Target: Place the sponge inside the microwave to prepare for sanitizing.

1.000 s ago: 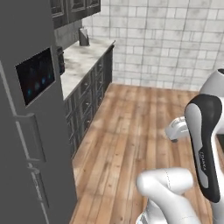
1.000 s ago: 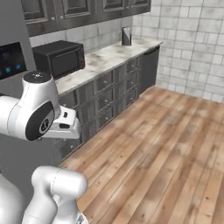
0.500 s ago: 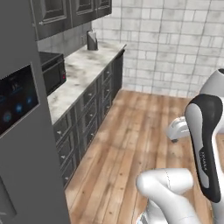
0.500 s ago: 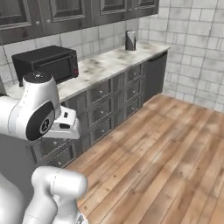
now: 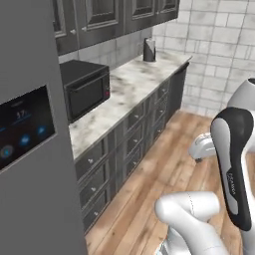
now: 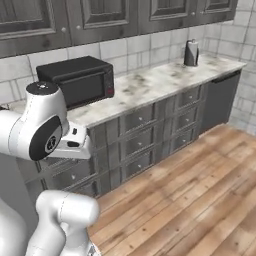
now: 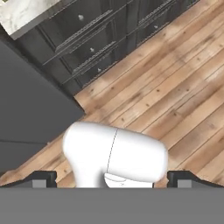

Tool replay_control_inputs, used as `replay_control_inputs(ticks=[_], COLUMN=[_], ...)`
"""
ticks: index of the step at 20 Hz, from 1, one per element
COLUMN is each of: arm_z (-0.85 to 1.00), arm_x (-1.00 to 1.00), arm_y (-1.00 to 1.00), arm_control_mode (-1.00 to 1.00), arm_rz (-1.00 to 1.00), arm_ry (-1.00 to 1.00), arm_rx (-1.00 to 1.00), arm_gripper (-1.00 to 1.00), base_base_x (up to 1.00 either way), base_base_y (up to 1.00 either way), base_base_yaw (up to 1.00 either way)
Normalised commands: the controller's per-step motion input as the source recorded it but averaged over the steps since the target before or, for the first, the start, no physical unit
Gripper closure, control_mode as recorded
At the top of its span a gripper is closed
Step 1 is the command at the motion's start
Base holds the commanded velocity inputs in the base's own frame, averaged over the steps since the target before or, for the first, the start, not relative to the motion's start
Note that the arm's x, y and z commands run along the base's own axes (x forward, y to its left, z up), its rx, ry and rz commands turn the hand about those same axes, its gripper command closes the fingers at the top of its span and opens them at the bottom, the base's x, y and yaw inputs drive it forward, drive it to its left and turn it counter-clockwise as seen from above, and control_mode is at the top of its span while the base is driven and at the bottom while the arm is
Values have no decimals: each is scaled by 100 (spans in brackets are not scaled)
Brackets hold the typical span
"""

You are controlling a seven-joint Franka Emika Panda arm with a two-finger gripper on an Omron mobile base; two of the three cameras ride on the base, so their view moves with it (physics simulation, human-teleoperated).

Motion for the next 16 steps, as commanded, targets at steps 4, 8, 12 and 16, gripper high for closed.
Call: replay_control_inputs(ticks=[4,8,12,16], arm_z=[0,0,0,0], arm_x=[0,0,0,0], arm_y=[0,0,0,0], arm_control_mode=[100,100,100,100], arm_rz=[0,0,0,0], arm_ry=[0,0,0,0], arm_rx=[0,0,0,0], arm_gripper=[-100,-100,-100,-100], base_base_x=[76,75,74,60], base_base_y=[0,-1,-6,-13], base_base_yaw=[46,46,45,55])
